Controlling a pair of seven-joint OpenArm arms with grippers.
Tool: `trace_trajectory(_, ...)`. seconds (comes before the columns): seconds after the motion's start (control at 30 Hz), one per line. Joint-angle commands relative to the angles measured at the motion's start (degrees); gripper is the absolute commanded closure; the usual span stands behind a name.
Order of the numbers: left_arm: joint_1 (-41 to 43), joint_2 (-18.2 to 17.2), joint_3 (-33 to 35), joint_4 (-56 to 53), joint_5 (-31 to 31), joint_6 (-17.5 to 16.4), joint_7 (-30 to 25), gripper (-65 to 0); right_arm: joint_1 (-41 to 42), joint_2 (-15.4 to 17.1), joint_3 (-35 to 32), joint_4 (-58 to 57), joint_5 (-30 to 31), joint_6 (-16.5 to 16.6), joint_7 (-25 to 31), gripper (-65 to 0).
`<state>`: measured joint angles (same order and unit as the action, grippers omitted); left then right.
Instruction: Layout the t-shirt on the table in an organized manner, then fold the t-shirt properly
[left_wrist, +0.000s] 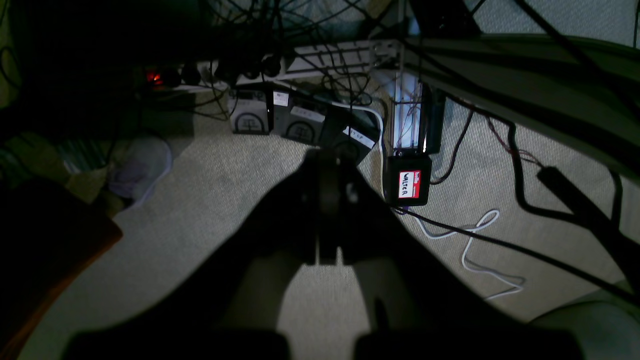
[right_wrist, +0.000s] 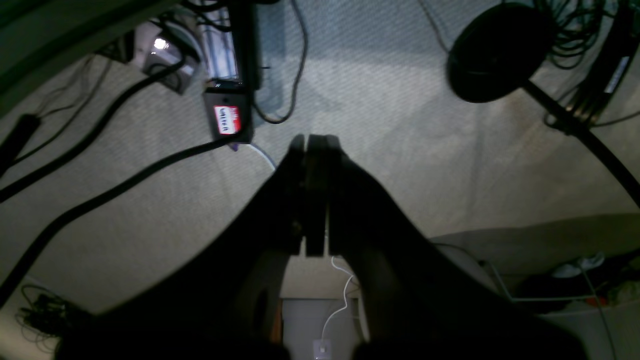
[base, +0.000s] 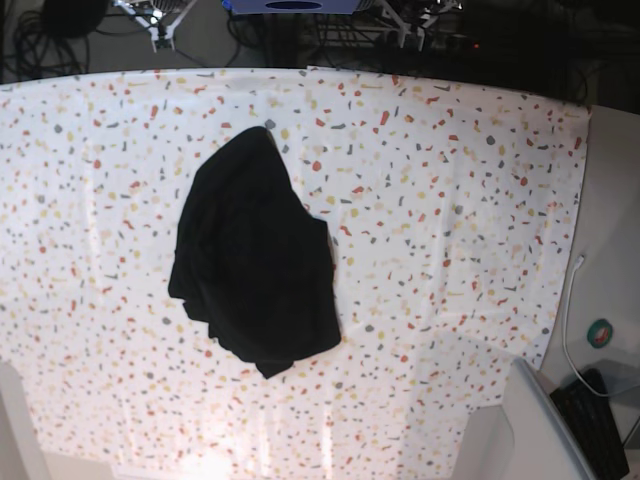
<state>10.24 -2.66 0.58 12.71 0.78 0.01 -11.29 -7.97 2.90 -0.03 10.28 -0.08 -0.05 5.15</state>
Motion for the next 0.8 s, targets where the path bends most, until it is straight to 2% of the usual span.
trace_trajectory(0.0, 0.44, -0.55, 0.08, 0.17, -0.12, 0.3, -0.36, 0.0, -0.34, 0.14, 0.16, 0.22, 0.12, -0.34, 0.26, 0.0)
trace_trajectory(0.47, 0.44, -1.96, 0.08, 0.08, -0.12, 0.3, 0.08, 0.0, -0.43, 0.05, -0.01, 0.22, 0.12, -0.34, 1.58, 0.0)
trace_trajectory(0.6, -0.09, -1.96, 0.08, 0.08, -0.12, 0.3, 3.51, 0.0, -0.43, 0.05, -0.01, 0.22, 0.12, -0.34, 1.58, 0.0)
trace_trajectory(0.77, -0.09, -1.96, 0.08, 0.08, -0.12, 0.3, 4.12, 0.0, -0.43, 0.05, -0.01, -0.13, 0.03, -0.34, 1.58, 0.0)
